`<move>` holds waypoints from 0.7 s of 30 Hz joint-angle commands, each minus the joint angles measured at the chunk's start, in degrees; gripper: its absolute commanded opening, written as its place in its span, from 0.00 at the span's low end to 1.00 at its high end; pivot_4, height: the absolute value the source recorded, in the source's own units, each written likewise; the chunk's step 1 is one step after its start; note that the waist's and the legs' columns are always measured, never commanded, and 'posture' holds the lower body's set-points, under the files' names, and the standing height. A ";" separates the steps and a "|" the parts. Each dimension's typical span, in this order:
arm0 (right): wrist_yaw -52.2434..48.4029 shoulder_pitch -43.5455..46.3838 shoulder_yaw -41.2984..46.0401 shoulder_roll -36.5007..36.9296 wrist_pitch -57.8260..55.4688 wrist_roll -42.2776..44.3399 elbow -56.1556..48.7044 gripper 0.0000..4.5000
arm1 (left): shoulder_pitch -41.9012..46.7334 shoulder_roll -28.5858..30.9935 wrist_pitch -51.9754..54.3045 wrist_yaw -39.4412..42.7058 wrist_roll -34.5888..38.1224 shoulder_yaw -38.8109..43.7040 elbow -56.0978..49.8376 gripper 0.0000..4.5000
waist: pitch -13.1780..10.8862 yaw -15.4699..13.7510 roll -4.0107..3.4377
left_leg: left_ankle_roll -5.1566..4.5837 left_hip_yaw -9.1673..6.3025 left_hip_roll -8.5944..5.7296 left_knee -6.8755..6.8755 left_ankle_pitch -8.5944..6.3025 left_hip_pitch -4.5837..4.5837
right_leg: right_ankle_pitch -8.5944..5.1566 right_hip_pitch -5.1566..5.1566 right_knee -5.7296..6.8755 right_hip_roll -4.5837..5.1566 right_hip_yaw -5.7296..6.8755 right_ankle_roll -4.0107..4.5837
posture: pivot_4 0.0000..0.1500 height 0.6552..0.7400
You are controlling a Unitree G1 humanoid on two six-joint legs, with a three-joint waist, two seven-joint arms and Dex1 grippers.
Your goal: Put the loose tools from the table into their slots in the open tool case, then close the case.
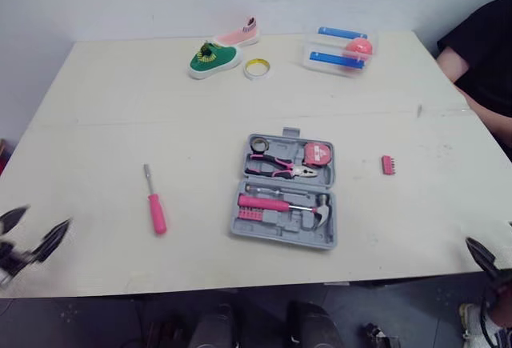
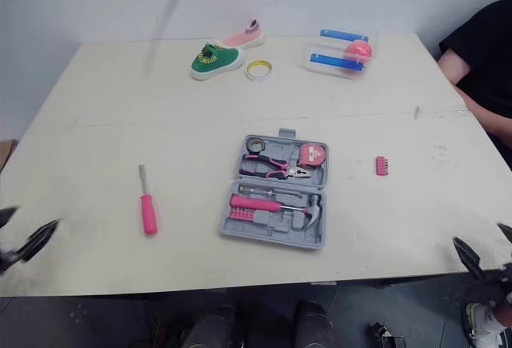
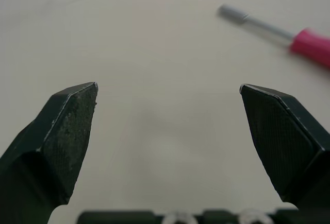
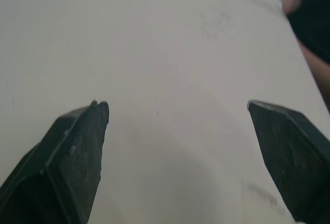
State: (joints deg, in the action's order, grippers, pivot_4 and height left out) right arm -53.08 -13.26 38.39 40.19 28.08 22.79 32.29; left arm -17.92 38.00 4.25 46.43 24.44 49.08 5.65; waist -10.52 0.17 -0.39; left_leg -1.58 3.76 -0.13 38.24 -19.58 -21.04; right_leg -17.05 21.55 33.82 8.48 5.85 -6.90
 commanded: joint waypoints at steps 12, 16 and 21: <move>12.09 10.83 -10.98 -2.37 -21.31 2.02 -24.34 1.00 | 10.44 1.58 8.33 -3.51 7.46 -10.92 -18.72 0.99 | -0.01 -0.01 -0.11 | 0.08 -0.07 0.02 -0.09 0.29 -0.03 | 0.14 0.07 0.09 0.04 0.02 0.16 | 1.00 1.00; 20.19 12.33 -17.47 -0.40 -44.75 1.55 -37.57 1.00 | 15.43 3.28 13.23 -1.24 11.45 -17.41 -25.04 0.99 | 0.00 -0.03 -0.14 | -0.13 -0.09 0.02 -0.10 0.44 -0.04 | 0.15 0.07 0.30 -0.01 0.04 0.16 | 1.00 1.00; 28.83 20.62 -21.95 -4.19 -58.46 2.11 -43.10 1.00 | 23.21 4.48 17.75 -0.36 13.72 -25.95 -29.19 0.99 | -0.02 -0.04 -0.17 | -0.18 -0.09 0.01 -0.07 0.48 -0.09 | 0.15 0.08 0.31 -0.07 0.07 0.16 | 1.00 1.00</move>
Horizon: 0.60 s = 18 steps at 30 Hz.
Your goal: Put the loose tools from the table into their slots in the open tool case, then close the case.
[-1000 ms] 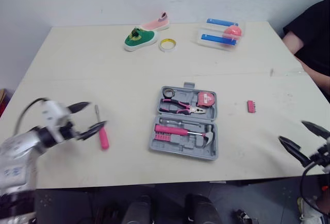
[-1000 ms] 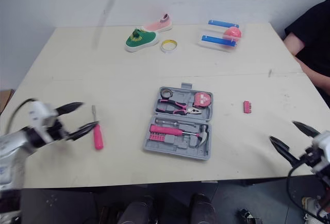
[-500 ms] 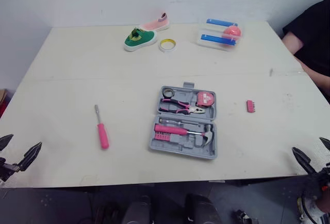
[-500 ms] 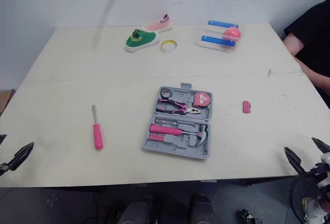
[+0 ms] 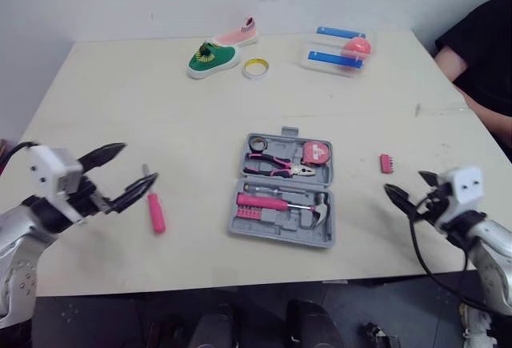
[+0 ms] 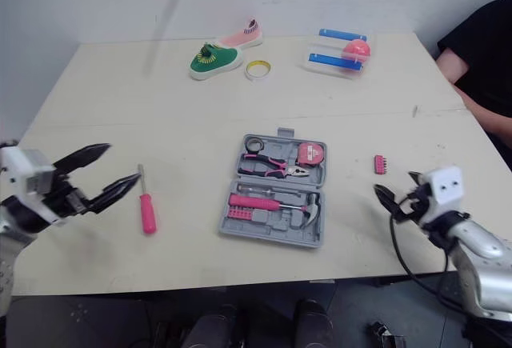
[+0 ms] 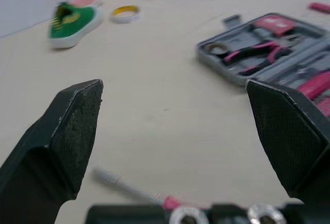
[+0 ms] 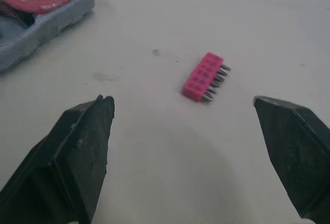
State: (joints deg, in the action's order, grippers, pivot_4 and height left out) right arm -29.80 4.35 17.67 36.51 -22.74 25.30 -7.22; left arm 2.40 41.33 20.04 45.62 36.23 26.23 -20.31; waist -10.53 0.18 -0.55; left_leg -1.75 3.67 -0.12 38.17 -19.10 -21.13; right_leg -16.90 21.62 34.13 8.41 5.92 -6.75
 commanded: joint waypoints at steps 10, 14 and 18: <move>21.47 11.90 -0.77 -8.43 -16.29 -6.18 2.05 1.00 | 10.88 -1.08 6.99 2.49 6.30 -13.13 -7.63 0.99 | -0.01 -0.11 0.00 | -0.05 0.10 -0.09 0.00 0.17 -0.13 | 0.03 0.06 -0.06 -0.55 0.17 -0.06 | 1.00 1.00; 24.47 12.94 0.43 -10.07 -16.48 -7.36 4.46 1.00 | 11.53 -1.46 7.84 3.44 6.63 -15.57 -9.02 0.99 | -0.01 0.06 0.00 | -0.01 0.15 0.01 0.00 0.20 -0.10 | 0.03 0.07 -0.04 -0.71 0.17 -0.07 | 1.00 1.00; 23.13 13.19 0.58 -10.24 -16.92 -6.26 5.52 1.00 | 11.73 -1.67 8.04 3.37 6.67 -15.85 -9.01 0.99 | -0.01 0.02 0.00 | 0.07 0.17 0.10 0.00 0.27 -0.04 | 0.03 0.06 0.01 -0.81 0.14 -0.07 | 1.00 1.00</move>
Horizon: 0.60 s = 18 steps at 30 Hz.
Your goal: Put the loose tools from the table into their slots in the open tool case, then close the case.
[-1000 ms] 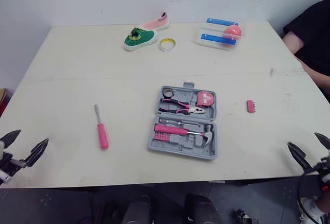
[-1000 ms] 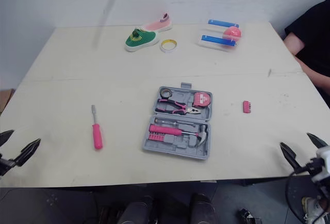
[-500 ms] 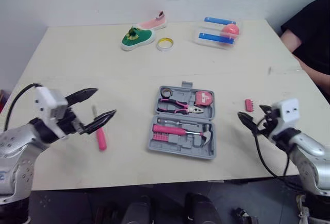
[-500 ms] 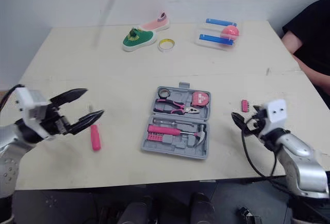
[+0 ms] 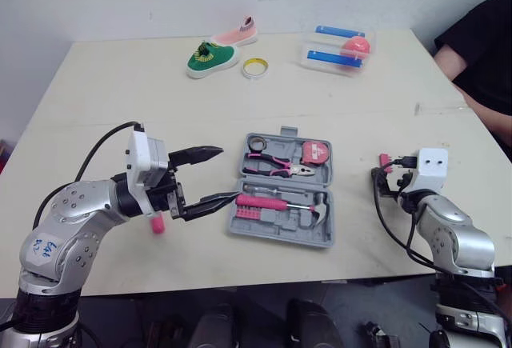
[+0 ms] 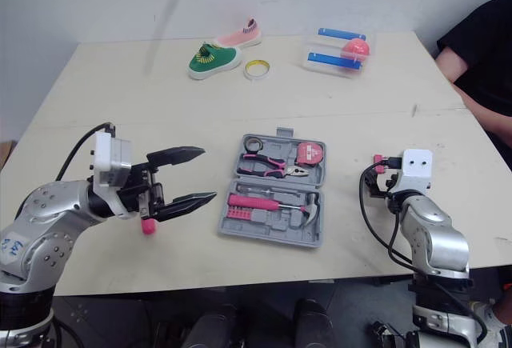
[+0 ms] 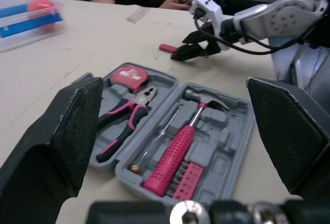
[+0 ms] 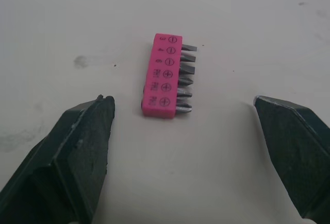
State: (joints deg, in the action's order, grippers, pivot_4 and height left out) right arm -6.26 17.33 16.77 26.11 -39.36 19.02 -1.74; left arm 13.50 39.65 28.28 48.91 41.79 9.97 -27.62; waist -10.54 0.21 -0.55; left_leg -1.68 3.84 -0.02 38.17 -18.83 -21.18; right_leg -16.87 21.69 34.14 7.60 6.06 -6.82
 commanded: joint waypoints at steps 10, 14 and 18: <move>0.30 2.63 1.32 -1.13 1.58 -1.65 5.34 1.00 | 0.16 -0.74 -0.62 0.76 0.64 -0.52 -1.30 0.99 | 0.00 0.00 0.00 | -0.01 0.00 0.00 0.01 0.01 0.00 | 0.00 0.00 0.00 0.00 -0.05 0.00 | 1.00 1.00; 0.50 3.01 0.68 -1.77 1.86 -2.22 6.25 1.00 | -0.26 -0.77 -0.91 1.24 0.55 -0.44 -1.06 0.99 | 0.00 0.05 0.00 | -0.01 0.00 0.00 0.01 0.01 0.00 | 0.00 0.00 0.00 -0.01 -0.06 0.00 | 1.00 1.00; 0.08 2.91 0.58 -2.48 1.25 -2.26 7.18 0.89 | -0.87 -0.64 -1.24 1.84 0.51 0.01 -0.69 1.00 | 0.01 0.13 0.01 | -0.01 0.00 0.02 0.01 0.00 0.02 | 0.00 -0.01 0.00 -0.02 -0.07 0.00 | 1.00 1.00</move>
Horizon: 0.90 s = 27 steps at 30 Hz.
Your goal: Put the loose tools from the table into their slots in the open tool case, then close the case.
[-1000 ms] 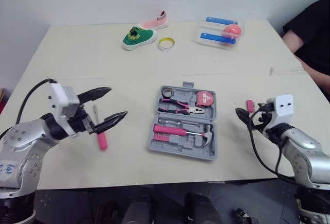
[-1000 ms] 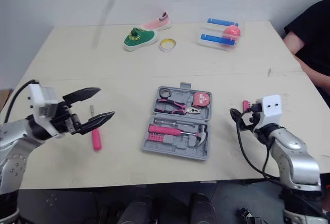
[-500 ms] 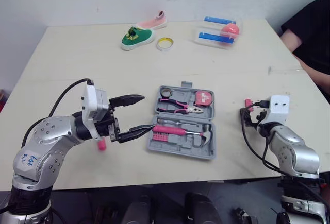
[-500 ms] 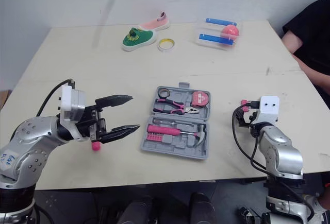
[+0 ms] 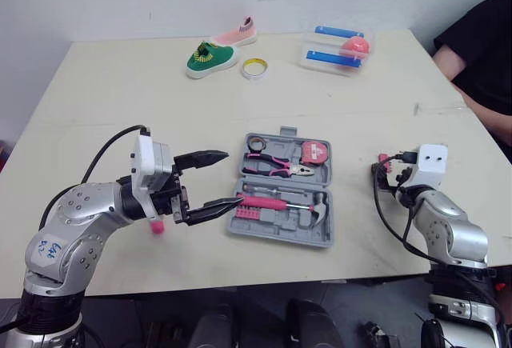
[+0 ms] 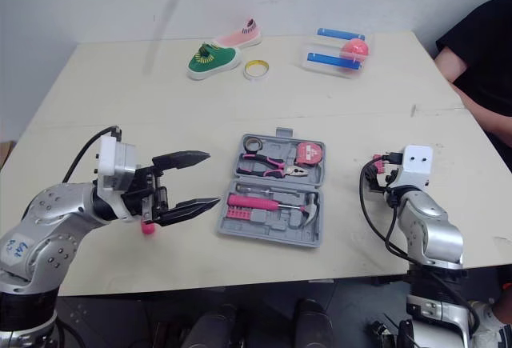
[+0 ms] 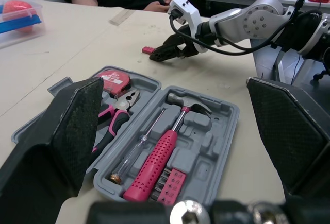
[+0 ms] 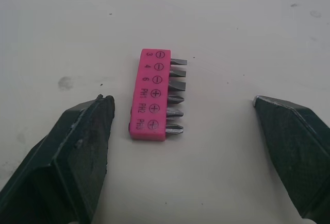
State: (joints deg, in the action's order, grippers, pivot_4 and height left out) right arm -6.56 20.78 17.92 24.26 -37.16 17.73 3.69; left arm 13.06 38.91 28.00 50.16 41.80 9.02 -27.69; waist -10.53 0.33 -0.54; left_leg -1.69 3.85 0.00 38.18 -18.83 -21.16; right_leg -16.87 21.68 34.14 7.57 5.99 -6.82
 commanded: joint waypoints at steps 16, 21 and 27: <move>-9.16 -0.13 2.65 2.14 6.33 3.16 -2.68 0.18 | 0.02 1.14 -3.18 5.55 0.63 1.36 0.91 1.00 | 0.08 -0.31 0.16 | 0.00 -0.19 -0.04 0.01 0.00 -0.09 | 0.00 -0.08 -0.08 0.10 -0.10 0.01 | 1.00 1.00; -32.30 -0.06 -3.66 15.03 3.90 8.95 -11.44 0.18 | 0.63 2.31 -5.71 9.38 -0.91 0.69 0.96 1.00 | -0.28 0.07 -0.37 | -0.07 0.02 -0.06 -0.07 -0.01 -0.10 | 0.02 0.06 -0.11 0.05 -0.01 -0.03 | 1.00 1.00; -47.09 1.08 -10.43 25.78 -6.40 17.66 -22.14 0.18 | 0.60 1.72 -7.69 12.73 0.10 0.58 2.94 1.00 | -0.37 -0.28 -0.17 | -0.03 0.03 0.14 -0.05 -0.02 -0.07 | 0.01 0.04 -0.11 -0.05 0.11 -0.01 | 1.00 1.00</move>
State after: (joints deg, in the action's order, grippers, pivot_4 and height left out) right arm -49.80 21.09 9.14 48.01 -40.81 32.61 -13.91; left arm 13.58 39.51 20.04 62.18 41.41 9.03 -25.05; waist -10.91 0.05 -0.71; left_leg -1.73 3.87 0.10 38.15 -18.85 -21.23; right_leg -16.86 21.72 34.05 7.57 6.10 -6.83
